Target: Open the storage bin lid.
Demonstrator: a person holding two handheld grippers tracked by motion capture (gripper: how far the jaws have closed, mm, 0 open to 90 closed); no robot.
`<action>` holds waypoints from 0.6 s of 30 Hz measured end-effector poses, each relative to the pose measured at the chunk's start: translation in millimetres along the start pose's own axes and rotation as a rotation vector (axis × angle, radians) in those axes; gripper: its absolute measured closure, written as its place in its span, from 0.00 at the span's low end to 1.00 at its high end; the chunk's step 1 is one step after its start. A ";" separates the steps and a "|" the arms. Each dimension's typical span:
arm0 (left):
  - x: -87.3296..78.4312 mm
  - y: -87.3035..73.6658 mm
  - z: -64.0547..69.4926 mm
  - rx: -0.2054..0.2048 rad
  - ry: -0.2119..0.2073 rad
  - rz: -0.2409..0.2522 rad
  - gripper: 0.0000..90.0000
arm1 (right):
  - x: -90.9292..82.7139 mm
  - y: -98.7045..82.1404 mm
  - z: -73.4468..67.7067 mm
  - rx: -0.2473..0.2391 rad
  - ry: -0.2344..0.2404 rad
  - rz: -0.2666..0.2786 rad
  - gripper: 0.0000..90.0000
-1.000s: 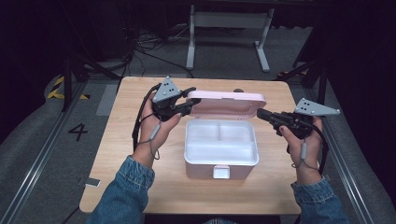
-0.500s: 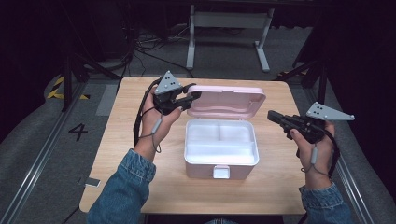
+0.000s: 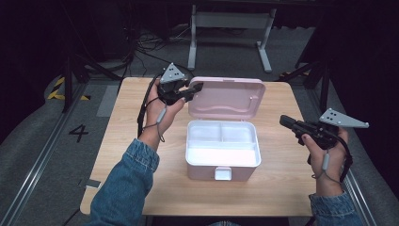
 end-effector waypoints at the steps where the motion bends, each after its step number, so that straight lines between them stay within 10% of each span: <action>1: 2.2 0.0 -1.2 -0.002 0.000 -0.002 0.76 | -0.7 -0.5 0.5 0.001 0.000 0.001 0.99; 18: 41.5 -10.0 -24.4 -0.138 -0.003 -0.039 0.71 | -2.5 -3.3 3.5 0.029 -0.001 0.003 0.92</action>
Point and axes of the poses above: each handheld gripper's, and its own axes: x roughly forward along the jaws, y roughly out of its top, z roughly to its right, the point moved 1 cm from there along x, roughly forward along the jaws, and after that the axes turned 11 degrees about y, right-handed, at the moved point
